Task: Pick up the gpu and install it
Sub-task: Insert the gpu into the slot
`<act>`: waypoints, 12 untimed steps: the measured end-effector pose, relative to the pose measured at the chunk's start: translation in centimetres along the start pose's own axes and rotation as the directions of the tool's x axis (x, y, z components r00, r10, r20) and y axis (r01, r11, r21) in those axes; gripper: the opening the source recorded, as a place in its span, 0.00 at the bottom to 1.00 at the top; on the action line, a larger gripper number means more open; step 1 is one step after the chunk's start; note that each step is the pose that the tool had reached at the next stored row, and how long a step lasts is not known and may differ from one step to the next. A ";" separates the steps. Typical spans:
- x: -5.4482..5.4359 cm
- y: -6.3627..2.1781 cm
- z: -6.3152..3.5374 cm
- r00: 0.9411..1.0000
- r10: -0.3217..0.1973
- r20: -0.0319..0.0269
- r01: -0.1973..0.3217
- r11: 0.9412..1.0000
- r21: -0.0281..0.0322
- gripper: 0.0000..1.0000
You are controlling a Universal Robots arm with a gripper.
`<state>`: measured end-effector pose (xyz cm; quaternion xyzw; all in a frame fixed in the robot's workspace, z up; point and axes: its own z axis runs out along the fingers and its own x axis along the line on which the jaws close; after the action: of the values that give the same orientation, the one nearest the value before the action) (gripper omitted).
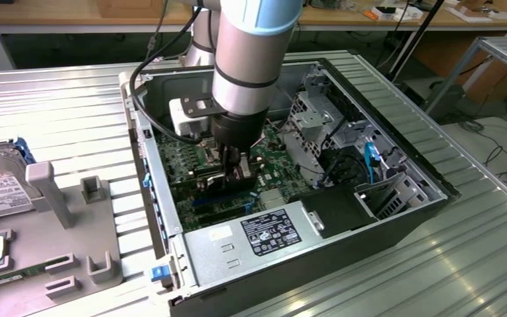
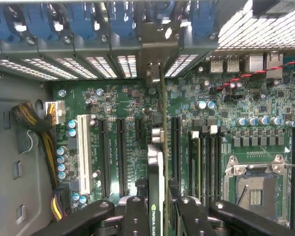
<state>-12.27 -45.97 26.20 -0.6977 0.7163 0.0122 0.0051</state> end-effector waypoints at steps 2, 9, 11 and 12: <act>0.0 0.01 -0.05 1.000 0.000 -0.001 0.000 1.000 -0.001 0.27; 0.0 0.01 -0.05 1.000 -0.001 -0.001 0.001 1.000 -0.001 0.27; 0.0 0.01 -0.05 1.000 -0.001 -0.001 0.001 1.000 -0.001 0.27; 0.0 0.01 -0.04 1.000 -0.001 -0.001 0.001 1.000 -0.001 0.27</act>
<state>-12.29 -45.98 26.24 -0.6982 0.7158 0.0121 0.0045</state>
